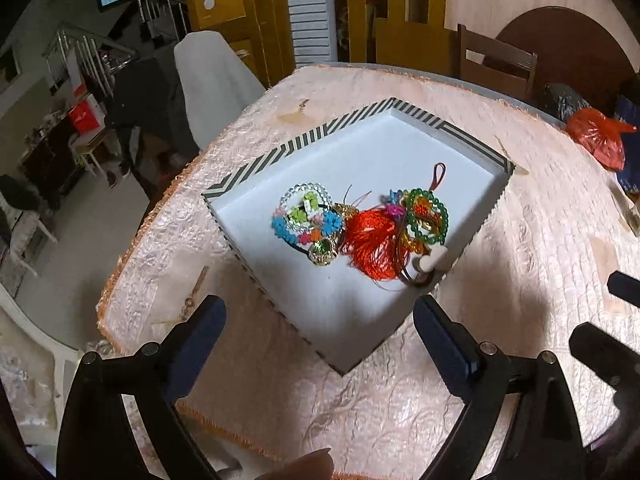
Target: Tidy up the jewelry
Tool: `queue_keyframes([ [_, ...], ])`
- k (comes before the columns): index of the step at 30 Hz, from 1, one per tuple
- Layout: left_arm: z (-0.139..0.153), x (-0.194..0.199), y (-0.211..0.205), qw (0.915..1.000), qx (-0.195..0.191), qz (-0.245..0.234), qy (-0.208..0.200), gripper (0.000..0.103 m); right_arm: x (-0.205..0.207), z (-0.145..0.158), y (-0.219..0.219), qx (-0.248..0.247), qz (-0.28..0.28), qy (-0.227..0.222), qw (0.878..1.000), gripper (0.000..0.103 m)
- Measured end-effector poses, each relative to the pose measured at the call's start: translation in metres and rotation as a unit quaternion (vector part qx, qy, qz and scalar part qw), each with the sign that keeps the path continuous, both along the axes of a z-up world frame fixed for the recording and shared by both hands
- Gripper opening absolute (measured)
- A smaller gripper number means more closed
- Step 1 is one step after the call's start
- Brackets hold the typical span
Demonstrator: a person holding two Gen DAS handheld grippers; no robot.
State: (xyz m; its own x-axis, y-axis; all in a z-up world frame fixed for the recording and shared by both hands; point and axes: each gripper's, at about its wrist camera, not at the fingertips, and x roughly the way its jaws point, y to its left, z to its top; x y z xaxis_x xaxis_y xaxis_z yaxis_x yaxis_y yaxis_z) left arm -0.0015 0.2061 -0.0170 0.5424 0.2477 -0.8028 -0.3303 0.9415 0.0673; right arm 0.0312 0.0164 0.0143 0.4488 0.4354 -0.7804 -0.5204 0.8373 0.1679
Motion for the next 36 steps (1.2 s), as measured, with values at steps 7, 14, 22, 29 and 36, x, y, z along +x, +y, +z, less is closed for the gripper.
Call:
queue_keyframes([
  [7, 0.006, -0.003, -0.004, 1.0, -0.005, -0.008, -0.001, 0.099, -0.007, 0.014, 0.003, -0.005, 0.004, 0.006, 1.0, 0.101],
  [14, 0.006, -0.003, -0.006, 0.9999, -0.003, -0.013, -0.002, 0.099, -0.006, 0.018, 0.006, -0.025, 0.01, -0.002, 1.0, 0.101],
  [22, 0.006, -0.001, -0.009, 0.9999, -0.001, -0.016, 0.0, 0.099, -0.009, 0.018, 0.008, -0.024, 0.019, -0.007, 1.0, 0.101],
  [29, 0.003, 0.002, -0.009, 0.9999, 0.0, -0.014, 0.004, 0.099, -0.01, 0.018, 0.009, -0.023, 0.028, -0.009, 0.999, 0.101],
  [36, 0.002, 0.002, -0.01, 0.9999, -0.002, -0.016, 0.005, 0.099, -0.011, 0.02, 0.01, -0.021, 0.036, -0.01, 0.999, 0.101],
])
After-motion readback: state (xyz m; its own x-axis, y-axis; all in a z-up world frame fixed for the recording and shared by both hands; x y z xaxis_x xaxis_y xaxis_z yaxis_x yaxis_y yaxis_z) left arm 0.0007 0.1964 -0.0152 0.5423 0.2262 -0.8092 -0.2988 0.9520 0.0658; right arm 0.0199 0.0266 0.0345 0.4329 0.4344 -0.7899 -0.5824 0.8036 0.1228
